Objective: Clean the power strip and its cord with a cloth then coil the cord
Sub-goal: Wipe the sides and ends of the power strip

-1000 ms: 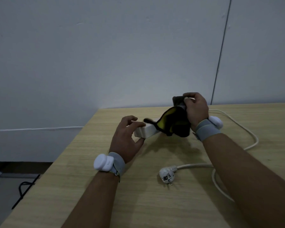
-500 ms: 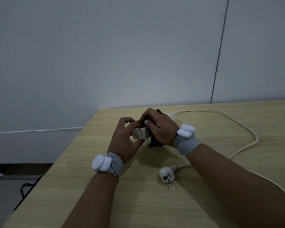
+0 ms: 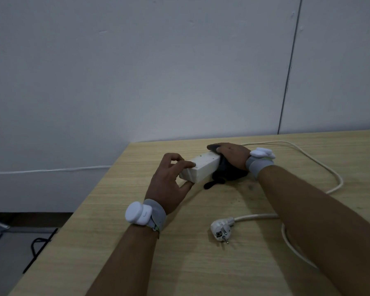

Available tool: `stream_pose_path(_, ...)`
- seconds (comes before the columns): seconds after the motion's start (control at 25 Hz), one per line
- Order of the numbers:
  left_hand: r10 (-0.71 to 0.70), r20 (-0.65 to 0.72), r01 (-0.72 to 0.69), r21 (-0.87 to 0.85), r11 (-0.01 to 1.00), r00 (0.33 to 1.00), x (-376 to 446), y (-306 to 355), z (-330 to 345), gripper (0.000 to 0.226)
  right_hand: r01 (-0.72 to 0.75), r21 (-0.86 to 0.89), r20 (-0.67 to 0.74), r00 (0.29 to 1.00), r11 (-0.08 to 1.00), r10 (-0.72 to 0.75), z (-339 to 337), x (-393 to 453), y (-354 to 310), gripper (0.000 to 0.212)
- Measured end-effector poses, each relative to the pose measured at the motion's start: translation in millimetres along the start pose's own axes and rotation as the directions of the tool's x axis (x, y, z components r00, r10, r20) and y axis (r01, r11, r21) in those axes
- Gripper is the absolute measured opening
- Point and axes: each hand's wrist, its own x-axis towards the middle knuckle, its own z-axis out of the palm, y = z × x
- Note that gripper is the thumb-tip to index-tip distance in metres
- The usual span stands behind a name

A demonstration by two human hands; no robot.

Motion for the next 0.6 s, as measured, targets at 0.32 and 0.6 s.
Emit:
stream_pose_path(0.32,-0.374,0.06,0.375,-0.29,0.881,0.925,-5,5,4,0.081,0.016,-0.064,-0.058,0.998,0.998,-0.02,8,-3,-3,0.041)
stream_pose_path(0.6,-0.484,0.008,0.439,-0.434,0.787,0.875,-2,11,3,0.089,0.008,-0.07,-0.053,0.999,0.998,-0.012,11,-5,-6,0.042)
